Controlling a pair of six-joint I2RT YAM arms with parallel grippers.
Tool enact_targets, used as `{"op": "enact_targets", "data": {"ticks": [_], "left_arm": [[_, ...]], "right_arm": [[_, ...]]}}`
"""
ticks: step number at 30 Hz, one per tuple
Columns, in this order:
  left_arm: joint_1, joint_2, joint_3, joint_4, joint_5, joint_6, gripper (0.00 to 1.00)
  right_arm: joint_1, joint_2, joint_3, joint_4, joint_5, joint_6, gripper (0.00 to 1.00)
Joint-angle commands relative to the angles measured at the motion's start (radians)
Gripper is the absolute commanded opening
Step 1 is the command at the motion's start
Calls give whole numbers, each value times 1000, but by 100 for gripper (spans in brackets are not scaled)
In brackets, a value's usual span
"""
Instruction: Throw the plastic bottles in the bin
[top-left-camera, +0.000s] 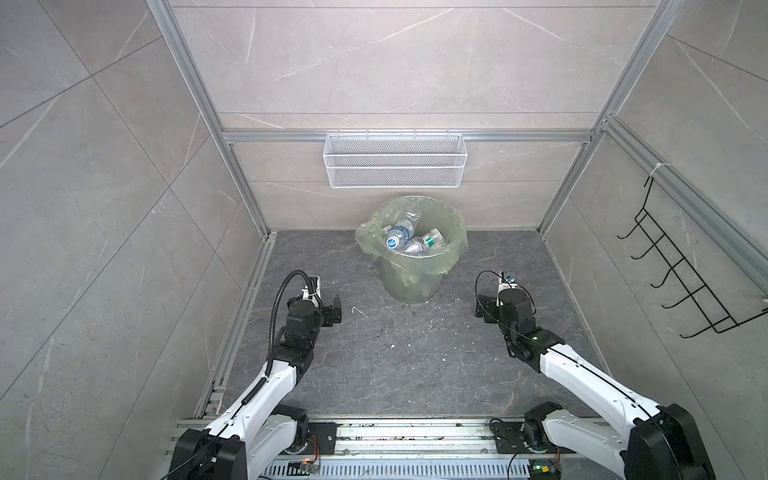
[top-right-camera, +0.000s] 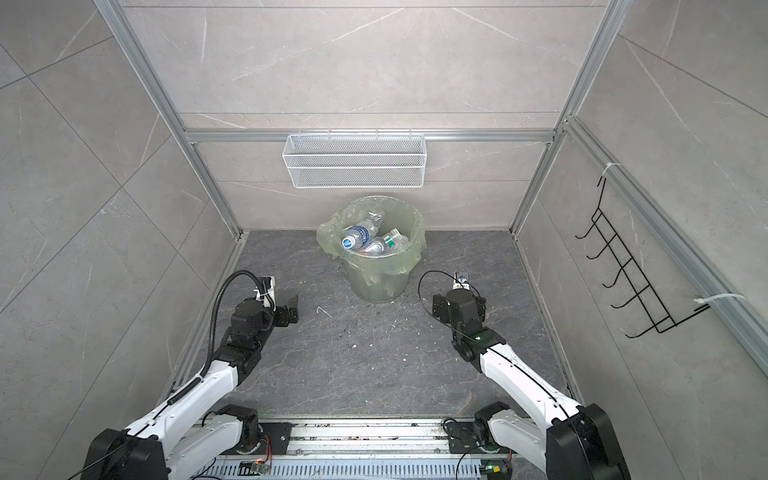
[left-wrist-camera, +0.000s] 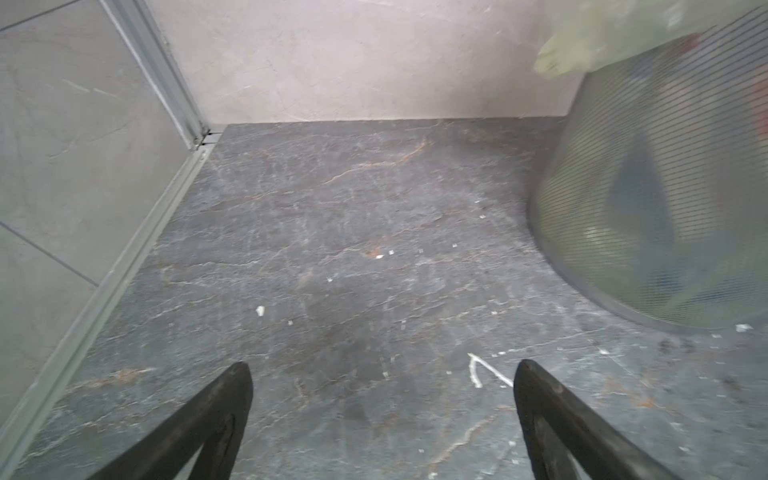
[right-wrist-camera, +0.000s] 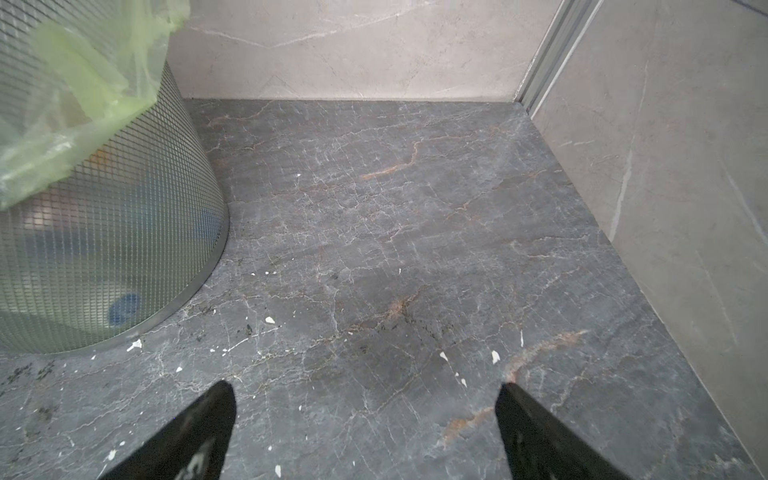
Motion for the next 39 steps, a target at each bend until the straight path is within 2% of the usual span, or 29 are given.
{"op": "enact_targets", "data": {"ticks": [1, 7, 22, 33, 39], "left_arm": [[56, 51, -30, 136, 102, 93, 100], [184, 211, -41, 284, 220, 87, 100], [277, 399, -80, 530, 361, 76, 100], [293, 451, -11, 451, 377, 66, 100], [294, 464, 2, 440, 338, 51, 100]], "right_arm": [[-3, 16, -32, 79, -18, -19, 100], [-3, -16, -57, 112, -38, -44, 100], [2, -67, -130, 201, -123, -88, 100], [3, -73, -139, 214, -116, -134, 100], [4, -53, -137, 206, -77, -155, 100]]}}
